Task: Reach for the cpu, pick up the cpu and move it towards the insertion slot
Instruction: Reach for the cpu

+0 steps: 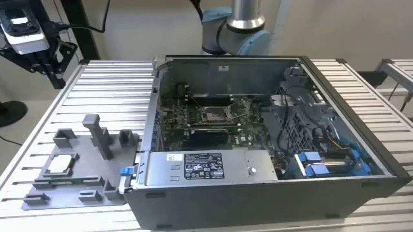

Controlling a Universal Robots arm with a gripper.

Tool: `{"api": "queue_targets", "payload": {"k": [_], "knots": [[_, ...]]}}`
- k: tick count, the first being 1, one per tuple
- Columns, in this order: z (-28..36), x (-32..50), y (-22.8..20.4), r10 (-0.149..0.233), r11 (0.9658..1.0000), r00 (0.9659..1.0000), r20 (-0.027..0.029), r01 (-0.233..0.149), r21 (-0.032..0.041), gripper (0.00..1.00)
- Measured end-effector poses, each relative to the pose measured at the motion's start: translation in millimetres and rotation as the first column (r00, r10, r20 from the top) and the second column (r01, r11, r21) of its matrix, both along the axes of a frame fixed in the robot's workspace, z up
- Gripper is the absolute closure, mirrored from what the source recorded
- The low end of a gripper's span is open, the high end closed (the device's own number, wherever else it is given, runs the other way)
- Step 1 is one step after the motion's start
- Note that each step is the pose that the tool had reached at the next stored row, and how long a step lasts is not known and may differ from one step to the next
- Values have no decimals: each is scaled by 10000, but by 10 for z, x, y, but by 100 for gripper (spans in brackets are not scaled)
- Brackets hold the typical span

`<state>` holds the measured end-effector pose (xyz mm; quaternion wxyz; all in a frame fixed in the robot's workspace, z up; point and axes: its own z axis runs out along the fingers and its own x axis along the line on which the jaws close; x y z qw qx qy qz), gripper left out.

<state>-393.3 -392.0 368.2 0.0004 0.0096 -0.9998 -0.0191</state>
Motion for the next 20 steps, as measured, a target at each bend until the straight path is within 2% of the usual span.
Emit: {"api": "queue_targets", "payload": {"k": [12, 16, 20], "knots": [[-1, -4, -6, -1, 10000, 10000, 0, 1, 0, 100], [-8, -31, -30, 0, 10000, 10000, 0, 0, 0, 100], [-21, -99, -81, 0, 10000, 10000, 0, 0, 0, 100]]}}
